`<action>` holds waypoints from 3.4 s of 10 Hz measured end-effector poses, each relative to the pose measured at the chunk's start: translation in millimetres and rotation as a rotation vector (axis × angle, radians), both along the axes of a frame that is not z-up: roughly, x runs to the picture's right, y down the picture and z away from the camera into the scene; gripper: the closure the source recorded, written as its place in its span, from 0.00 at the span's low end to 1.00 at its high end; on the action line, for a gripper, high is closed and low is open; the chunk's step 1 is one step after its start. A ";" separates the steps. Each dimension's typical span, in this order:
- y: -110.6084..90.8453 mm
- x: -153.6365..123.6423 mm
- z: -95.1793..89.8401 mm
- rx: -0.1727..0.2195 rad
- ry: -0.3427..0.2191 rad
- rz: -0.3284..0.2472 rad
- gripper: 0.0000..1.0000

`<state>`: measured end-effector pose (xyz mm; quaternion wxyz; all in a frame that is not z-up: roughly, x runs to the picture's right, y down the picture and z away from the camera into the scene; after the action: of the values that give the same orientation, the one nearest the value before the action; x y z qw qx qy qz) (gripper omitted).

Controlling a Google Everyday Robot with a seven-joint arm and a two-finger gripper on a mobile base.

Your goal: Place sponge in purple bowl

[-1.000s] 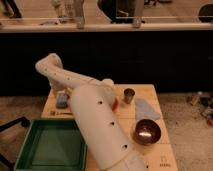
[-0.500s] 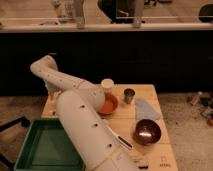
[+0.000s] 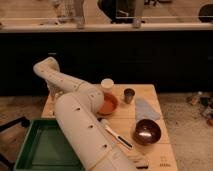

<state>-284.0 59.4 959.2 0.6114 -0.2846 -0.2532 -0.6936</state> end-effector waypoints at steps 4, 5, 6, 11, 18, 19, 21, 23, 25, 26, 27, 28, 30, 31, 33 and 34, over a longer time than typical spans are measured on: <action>8.9 -5.3 8.0 -0.027 -0.009 -0.026 0.20; 11.5 -8.3 9.3 -0.034 -0.014 -0.037 0.20; 11.9 -11.1 9.1 -0.035 -0.022 -0.043 0.23; 8.6 -7.6 3.0 -0.018 -0.092 0.009 0.71; -1.3 -10.4 -20.8 0.052 -0.128 0.006 1.00; -2.6 -12.2 -27.2 0.067 -0.135 0.000 1.00; -6.5 -10.5 -43.4 0.090 -0.145 0.004 1.00; -7.2 -5.4 -63.2 0.121 -0.156 0.010 1.00; -7.8 1.9 -79.7 0.148 -0.157 0.020 1.00; -9.9 7.3 -86.0 0.164 -0.153 0.026 1.00; -11.2 11.2 -90.7 0.176 -0.149 0.030 1.00; -12.1 12.6 -95.3 0.186 -0.148 0.034 1.00; -14.0 20.8 -101.9 0.204 -0.136 0.048 1.00; -14.9 24.5 -104.3 0.211 -0.130 0.056 1.00; -19.8 36.8 -112.9 0.238 -0.113 0.081 1.00; -21.4 41.5 -116.3 0.248 -0.106 0.090 1.00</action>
<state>-242.6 38.0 842.9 0.6583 -0.1583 -0.2101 -0.7053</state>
